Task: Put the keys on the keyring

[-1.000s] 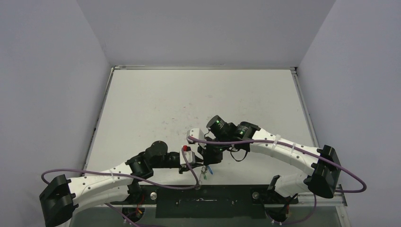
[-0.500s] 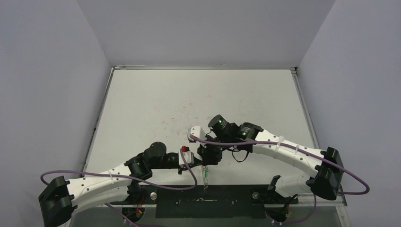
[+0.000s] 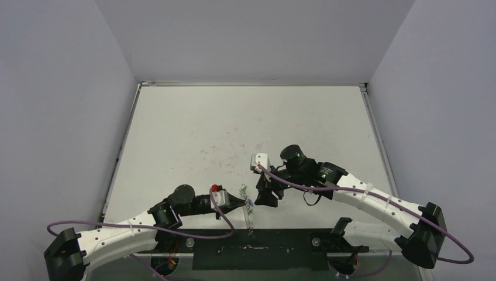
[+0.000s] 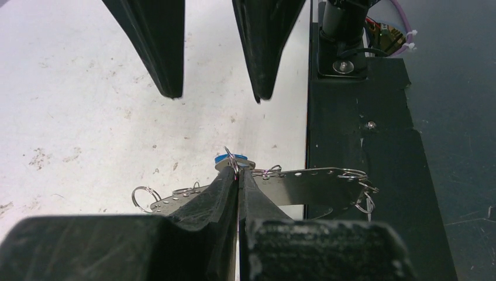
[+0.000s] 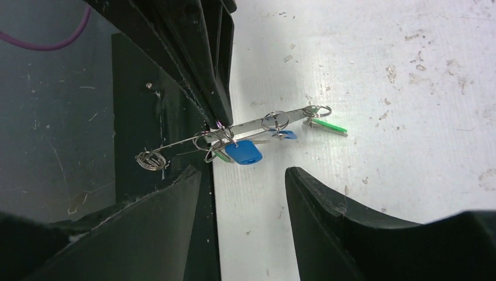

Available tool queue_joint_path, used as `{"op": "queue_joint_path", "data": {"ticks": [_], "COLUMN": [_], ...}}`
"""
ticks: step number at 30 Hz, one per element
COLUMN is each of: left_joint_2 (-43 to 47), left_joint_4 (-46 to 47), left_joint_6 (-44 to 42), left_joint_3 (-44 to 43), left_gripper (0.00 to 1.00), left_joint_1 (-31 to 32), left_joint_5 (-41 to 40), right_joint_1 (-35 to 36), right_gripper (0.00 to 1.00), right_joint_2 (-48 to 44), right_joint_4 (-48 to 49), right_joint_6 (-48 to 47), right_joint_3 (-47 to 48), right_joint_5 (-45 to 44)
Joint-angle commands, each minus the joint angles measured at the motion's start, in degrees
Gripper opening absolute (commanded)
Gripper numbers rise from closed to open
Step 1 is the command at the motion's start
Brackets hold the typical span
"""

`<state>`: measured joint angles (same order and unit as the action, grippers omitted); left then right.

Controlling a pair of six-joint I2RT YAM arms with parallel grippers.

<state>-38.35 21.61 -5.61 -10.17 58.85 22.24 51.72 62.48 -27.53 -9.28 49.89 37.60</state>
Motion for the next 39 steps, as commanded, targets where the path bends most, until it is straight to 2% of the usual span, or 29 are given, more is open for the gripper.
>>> {"op": "queue_joint_path", "data": {"ticks": [1, 9, 16, 24, 29, 39], "left_joint_2": [1.73, 1.94, 1.35, 1.35, 1.30, 2.43], "left_joint_4": [8.94, 9.16, 9.54, 9.53, 9.52, 9.39], "left_joint_6": [2.12, 2.35, 2.33, 2.44, 2.36, 1.92], "left_joint_3": [0.50, 0.42, 0.24, 0.24, 0.24, 0.58], "left_gripper": [0.00, 0.00, 0.00, 0.00, 0.00, 0.00], "left_joint_1": [0.30, 0.35, 0.30, 0.30, 0.35, 0.30], "left_joint_5": [-0.66, -0.18, 0.08, 0.19, 0.13, -0.61], "right_joint_1": [-0.04, 0.03, -0.32, -0.90, -1.65, -2.15], "right_gripper": [0.55, 0.45, 0.44, 0.22, 0.01, 0.00], "right_joint_2": [-0.65, 1.62, 1.57, 3.82, 4.36, 3.44], "right_joint_4": [10.34, 17.74, 18.80, 19.11, 18.66, 16.33], "right_joint_6": [0.42, 1.54, 0.83, -1.05, -1.40, -1.75], "right_joint_3": [-3.56, -6.76, -7.19, -7.18, -7.41, -8.14], "right_joint_5": [4.50, 7.57, 6.80, 10.67, 12.23, 10.75]}}
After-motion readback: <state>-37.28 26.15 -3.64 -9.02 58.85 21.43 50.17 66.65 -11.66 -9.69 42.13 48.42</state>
